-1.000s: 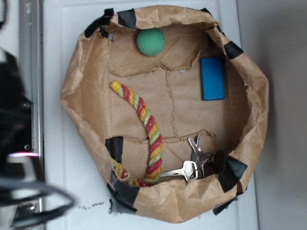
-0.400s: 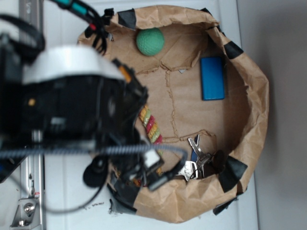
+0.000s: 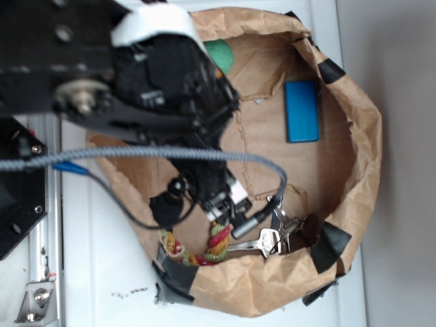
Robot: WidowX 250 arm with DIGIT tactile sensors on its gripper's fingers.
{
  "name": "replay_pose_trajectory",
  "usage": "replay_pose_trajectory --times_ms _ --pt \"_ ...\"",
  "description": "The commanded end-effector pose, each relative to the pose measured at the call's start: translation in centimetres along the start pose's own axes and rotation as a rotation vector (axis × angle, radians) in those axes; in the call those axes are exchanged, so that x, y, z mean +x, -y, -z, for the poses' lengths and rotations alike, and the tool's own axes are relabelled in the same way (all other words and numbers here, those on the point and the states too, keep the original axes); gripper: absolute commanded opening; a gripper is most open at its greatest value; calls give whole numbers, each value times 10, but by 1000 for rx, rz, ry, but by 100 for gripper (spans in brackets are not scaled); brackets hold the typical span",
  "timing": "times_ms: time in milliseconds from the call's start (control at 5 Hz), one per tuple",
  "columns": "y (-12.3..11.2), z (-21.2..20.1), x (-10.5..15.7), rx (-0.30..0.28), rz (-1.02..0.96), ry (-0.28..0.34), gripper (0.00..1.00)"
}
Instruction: Grab the silver keys.
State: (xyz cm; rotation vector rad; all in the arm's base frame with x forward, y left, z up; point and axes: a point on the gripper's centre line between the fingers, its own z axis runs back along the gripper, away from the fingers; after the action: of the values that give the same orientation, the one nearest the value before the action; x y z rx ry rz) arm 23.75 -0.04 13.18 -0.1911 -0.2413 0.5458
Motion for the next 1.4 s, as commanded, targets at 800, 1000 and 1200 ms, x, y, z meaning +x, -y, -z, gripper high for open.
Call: replay_pose_trajectory --times_ms 800,1000,1200 --pt "22 19 24 -241 6 79 100" --pt "24 14 27 -224 43 65 100" --pt "24 14 27 -224 43 65 100"
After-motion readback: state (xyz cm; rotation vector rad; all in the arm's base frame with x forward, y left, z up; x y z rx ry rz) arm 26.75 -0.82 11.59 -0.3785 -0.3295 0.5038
